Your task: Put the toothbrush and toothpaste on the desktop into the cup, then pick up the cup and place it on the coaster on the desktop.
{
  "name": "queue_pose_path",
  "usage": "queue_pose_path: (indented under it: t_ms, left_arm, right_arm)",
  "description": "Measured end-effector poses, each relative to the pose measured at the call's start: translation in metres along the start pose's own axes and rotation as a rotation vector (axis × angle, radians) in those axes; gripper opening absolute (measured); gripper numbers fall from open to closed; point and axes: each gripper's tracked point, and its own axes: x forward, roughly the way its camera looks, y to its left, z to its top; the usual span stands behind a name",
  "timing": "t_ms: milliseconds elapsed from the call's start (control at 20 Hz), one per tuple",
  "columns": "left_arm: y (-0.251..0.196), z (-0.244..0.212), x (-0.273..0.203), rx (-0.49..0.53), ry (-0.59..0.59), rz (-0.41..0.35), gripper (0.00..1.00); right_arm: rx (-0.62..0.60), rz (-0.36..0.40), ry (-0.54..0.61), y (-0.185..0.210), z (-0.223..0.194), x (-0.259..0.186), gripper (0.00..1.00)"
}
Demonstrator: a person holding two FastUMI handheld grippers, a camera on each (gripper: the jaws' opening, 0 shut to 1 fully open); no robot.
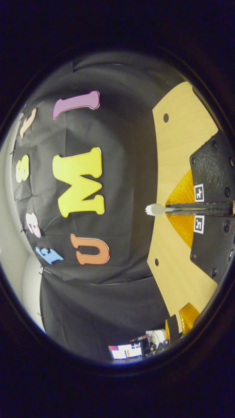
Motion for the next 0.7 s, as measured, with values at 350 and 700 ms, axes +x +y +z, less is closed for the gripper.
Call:
queue_pose_path:
  t_ms: [350, 700]
  left_arm:
    - [0.004, -0.003, 0.002, -0.004, 0.01, 0.005, 0.98]
    - [0.0, -0.007, 0.004, -0.003, 0.021, -0.009, 0.98]
  right_arm:
    - [-0.069, -0.029, -0.075, 0.015, 0.016, 0.018, 0.0]
    - [-0.096, -0.029, -0.023, 0.021, -0.009, 0.024, 0.01]
